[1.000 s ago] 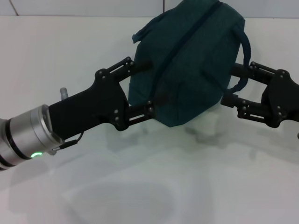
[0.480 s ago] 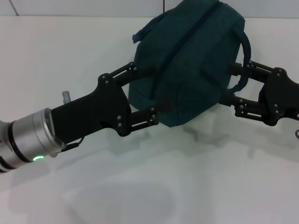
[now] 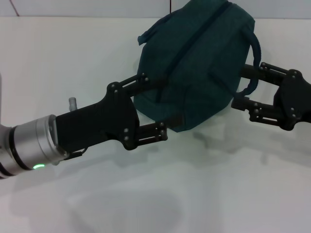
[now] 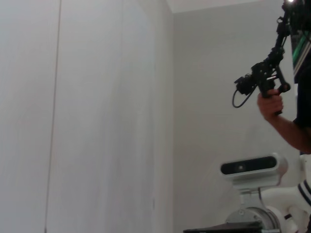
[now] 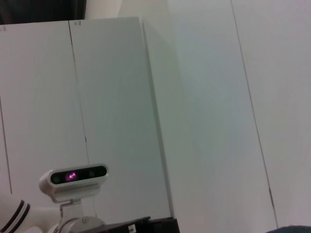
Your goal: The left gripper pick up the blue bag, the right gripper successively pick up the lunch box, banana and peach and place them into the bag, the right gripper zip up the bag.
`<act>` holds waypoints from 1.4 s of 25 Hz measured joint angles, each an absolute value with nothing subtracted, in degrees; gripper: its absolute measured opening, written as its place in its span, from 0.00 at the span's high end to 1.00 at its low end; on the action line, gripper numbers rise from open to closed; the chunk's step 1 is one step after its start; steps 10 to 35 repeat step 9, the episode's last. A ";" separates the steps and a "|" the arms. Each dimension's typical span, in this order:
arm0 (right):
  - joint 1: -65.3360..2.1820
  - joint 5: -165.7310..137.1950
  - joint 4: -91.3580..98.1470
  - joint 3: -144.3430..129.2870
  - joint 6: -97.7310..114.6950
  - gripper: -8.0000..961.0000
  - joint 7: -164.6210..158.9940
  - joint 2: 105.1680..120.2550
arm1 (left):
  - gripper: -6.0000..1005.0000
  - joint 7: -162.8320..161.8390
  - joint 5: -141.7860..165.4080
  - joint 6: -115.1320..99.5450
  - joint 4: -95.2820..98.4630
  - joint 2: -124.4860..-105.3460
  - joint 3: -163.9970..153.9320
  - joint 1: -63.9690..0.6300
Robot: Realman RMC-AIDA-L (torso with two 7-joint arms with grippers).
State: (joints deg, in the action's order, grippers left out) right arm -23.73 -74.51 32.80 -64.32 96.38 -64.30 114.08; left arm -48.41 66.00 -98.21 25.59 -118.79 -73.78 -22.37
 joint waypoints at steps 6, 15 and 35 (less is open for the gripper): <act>-23.30 -75.41 32.26 -64.27 96.99 0.22 -64.45 113.39 | 0.23 -49.24 67.53 -98.67 25.55 -118.43 -73.83 -22.05; -23.21 -75.89 31.97 -64.28 96.94 0.22 -64.16 113.62 | 0.23 -48.99 69.19 -99.03 25.53 -118.40 -73.85 -21.91; -23.21 -75.89 31.97 -64.28 96.94 0.22 -64.16 113.62 | 0.23 -48.99 69.19 -99.03 25.53 -118.40 -73.85 -21.91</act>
